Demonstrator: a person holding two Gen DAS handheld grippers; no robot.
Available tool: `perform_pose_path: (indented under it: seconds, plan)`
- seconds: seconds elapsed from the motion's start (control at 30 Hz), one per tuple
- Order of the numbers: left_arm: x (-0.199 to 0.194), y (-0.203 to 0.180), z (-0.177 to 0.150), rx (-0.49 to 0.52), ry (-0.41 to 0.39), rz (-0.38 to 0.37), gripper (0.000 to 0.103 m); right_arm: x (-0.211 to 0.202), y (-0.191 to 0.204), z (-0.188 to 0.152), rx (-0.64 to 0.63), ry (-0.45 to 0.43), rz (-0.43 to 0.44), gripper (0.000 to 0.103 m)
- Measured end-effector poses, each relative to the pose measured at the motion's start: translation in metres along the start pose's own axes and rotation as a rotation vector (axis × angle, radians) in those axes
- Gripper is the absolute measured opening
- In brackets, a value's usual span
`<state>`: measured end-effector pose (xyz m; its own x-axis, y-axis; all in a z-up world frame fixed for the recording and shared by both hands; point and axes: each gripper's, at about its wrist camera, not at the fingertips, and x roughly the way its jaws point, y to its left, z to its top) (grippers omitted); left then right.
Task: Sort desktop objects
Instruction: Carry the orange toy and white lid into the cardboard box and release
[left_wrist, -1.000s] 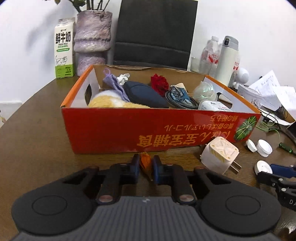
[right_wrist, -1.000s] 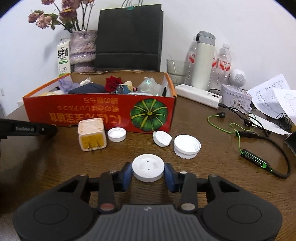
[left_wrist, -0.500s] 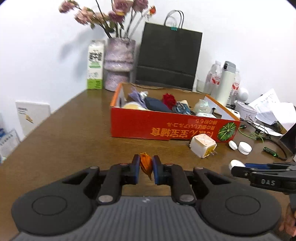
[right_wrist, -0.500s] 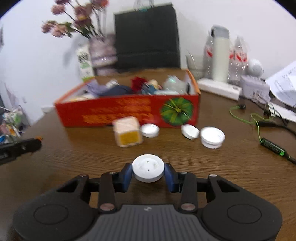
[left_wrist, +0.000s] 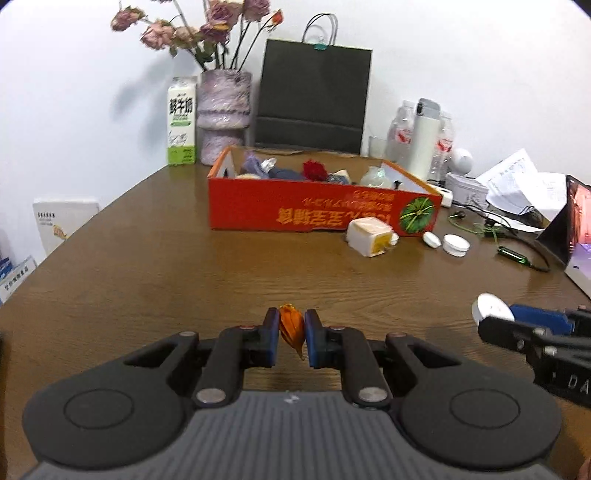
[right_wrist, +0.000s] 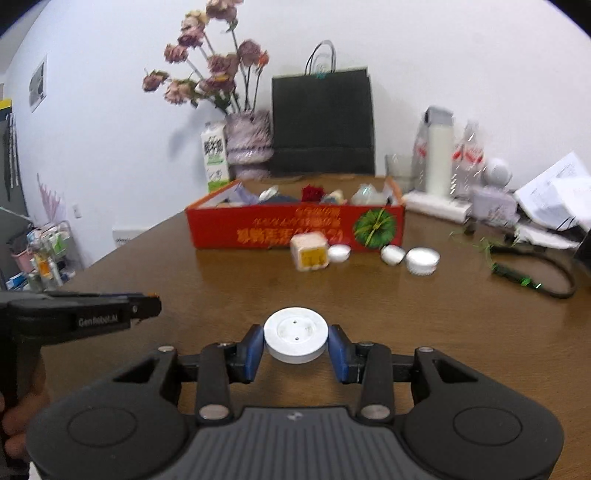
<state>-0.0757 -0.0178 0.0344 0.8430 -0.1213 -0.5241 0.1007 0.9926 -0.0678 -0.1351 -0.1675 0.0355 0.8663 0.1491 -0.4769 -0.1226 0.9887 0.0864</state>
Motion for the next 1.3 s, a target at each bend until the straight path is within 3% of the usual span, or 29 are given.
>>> perform_pose_path:
  seconds: [0.17, 0.33, 0.53, 0.67, 0.73, 0.8, 0.93, 1.07, 1.17, 1.23, 1.3]
  plan:
    - [-0.005, 0.000, 0.009, -0.014, -0.021, -0.021, 0.015, -0.006, -0.008, 0.013, 0.023, -0.040, -0.008, 0.037]
    - [0.008, 0.001, 0.045, -0.023, -0.069, -0.044, 0.015, 0.004, -0.024, 0.042, 0.050, -0.066, 0.016, 0.037]
    - [0.057, 0.000, 0.114, -0.014, -0.100, -0.105, 0.015, 0.048, -0.043, 0.114, -0.001, -0.128, 0.010, 0.037]
    - [0.115, -0.010, 0.170, 0.019, -0.059, -0.127, 0.015, 0.104, -0.059, 0.175, -0.002, -0.124, 0.004, 0.037]
    - [0.142, -0.016, 0.190, 0.060, -0.054, -0.070, 0.015, 0.137, -0.074, 0.204, 0.048, -0.095, 0.027, 0.037]
    - [0.173, -0.020, 0.207, 0.093, -0.023, -0.072, 0.015, 0.179, -0.089, 0.234, 0.088, -0.025, 0.030, 0.037]
    - [0.251, -0.021, 0.233, 0.047, 0.161, -0.129, 0.015, 0.264, -0.105, 0.273, 0.093, 0.120, -0.035, 0.037]
    - [0.314, -0.024, 0.235, 0.023, 0.315, -0.109, 0.016, 0.341, -0.105, 0.276, 0.023, 0.270, -0.132, 0.037]
    - [0.334, -0.017, 0.234, -0.013, 0.369, -0.131, 0.027, 0.374, -0.103, 0.264, -0.018, 0.352, -0.167, 0.037]
    - [0.332, -0.014, 0.237, -0.016, 0.360, -0.149, 0.049, 0.388, -0.104, 0.259, -0.010, 0.395, -0.172, 0.038]
    - [0.323, -0.011, 0.242, -0.009, 0.329, -0.128, 0.056, 0.388, -0.105, 0.257, 0.009, 0.388, -0.166, 0.044]
